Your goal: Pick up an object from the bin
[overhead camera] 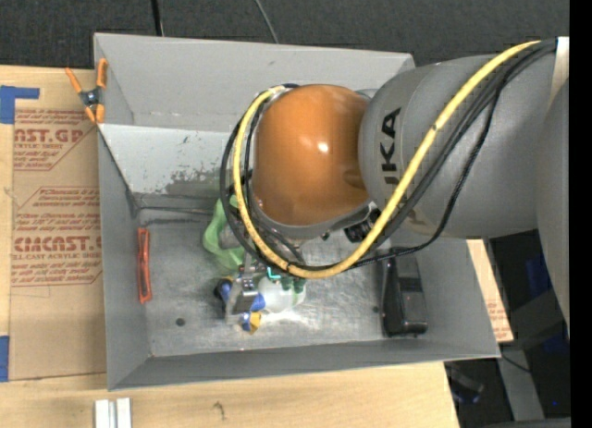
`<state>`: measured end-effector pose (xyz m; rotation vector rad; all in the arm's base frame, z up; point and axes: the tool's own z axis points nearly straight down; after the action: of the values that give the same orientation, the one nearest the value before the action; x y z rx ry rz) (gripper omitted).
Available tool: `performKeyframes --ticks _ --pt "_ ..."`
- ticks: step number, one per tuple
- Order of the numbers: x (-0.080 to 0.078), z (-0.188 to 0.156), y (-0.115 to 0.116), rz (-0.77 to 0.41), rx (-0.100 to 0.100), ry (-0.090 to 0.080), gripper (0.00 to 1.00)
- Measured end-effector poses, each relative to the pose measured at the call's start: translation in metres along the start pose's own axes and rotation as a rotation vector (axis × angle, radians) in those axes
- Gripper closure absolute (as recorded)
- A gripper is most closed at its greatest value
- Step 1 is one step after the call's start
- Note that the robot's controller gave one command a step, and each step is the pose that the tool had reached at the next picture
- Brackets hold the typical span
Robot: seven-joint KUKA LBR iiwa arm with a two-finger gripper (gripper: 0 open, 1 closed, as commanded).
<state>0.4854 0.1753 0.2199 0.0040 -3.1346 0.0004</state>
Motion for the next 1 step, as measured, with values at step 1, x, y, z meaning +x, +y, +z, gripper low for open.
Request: performKeyframes --ticks 1 --pt "-0.0020 -0.0035 -0.0010 0.002 -0.001 -0.007 0.00"
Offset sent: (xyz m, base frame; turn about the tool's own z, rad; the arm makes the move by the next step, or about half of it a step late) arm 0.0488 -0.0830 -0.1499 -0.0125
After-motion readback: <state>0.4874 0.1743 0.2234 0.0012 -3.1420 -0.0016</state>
